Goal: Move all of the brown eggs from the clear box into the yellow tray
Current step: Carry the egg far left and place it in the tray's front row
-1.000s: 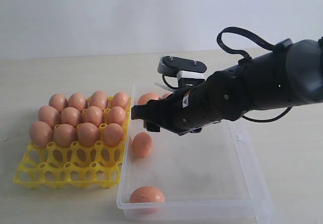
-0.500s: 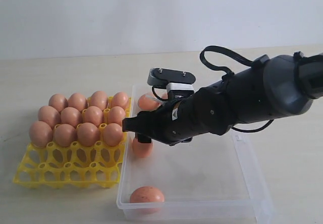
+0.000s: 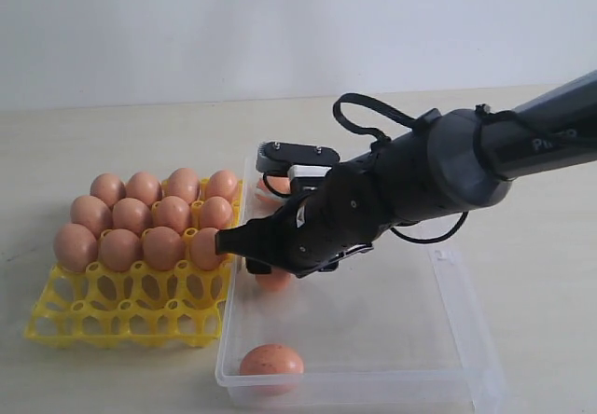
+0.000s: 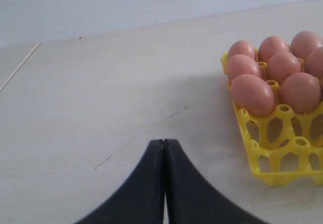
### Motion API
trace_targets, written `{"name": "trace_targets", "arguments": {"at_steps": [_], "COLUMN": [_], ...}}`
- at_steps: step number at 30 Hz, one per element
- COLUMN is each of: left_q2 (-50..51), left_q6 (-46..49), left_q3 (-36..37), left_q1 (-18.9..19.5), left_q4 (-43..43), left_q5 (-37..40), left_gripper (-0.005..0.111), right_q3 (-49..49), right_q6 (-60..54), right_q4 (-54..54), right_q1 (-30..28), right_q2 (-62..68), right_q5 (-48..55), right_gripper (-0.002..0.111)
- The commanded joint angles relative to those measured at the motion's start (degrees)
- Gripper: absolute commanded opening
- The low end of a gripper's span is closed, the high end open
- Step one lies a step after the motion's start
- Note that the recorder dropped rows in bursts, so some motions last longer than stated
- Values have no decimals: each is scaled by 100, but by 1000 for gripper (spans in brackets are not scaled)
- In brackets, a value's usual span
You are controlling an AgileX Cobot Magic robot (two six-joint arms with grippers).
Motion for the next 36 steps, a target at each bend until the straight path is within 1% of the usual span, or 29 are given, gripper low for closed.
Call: {"name": "trace_targets", "arguments": {"at_steps": [1, 2, 3, 4, 8, 11, 14, 16, 18, 20, 21, 24, 27, 30, 36], "left_q2": [-32, -32, -32, -32, -32, -32, -32, -32, -32, -32, -32, -32, -32, -32, -32], "left_q6": [-26, -26, -26, -26, -26, -26, -26, -26, -26, -26, -26, -26, -26, -26, -26], "left_q3": [-23, -23, -23, -23, -23, -23, -23, -23, -23, -23, -23, -23, -23, -23, -23], "left_q1": [-32, -32, -32, -32, -32, -32, -32, -32, -32, -32, -32, -32, -32, -32, -32], "left_q4": [-14, -14, -14, -14, -14, -14, -14, -14, -14, -14, -14, -14, -14, -14, -14], "left_q5": [-52, -52, -52, -52, -52, -52, -52, -52, -52, -52, -52, -52, -52, -52, -52], "left_gripper": [0, 0, 0, 0, 0, 0, 0, 0, 0, 0, 0, 0, 0, 0, 0], "right_q3": [-119, -119, -119, -119, -108, -96, -96, -96, -96, -106, -136, -356, -753, -1103, -1859], "right_q6": [-117, -197, -339, -487, -713, -1029, -1501, -1874, -2201, -2550, -2550, -2550, -2501, -2175, -939], "right_q4": [-28, -55, -53, -53, -358, -786, -748, -748, -811, -1058, -1233, -1580, -1581, -1675, -2337], "right_q1": [6, 6, 6, 6, -35, -35, 171, 463, 786, 1035, 1150, 1381, 1508, 1539, 1539], "right_q2": [81, 81, 67, 15, -490, -1057, -1430, -1421, -1191, -877, -682, -120, 371, 708, 1236], "right_q5": [367, 406, 456, 555, 926, 754, -191, -1081, -1858, -2673, -3039, -3605, -3590, -3454, -2842], "right_gripper": [25, 16, 4, 0, 0, 0, 0, 0, 0, 0, 0, 0, 0, 0, 0]}}
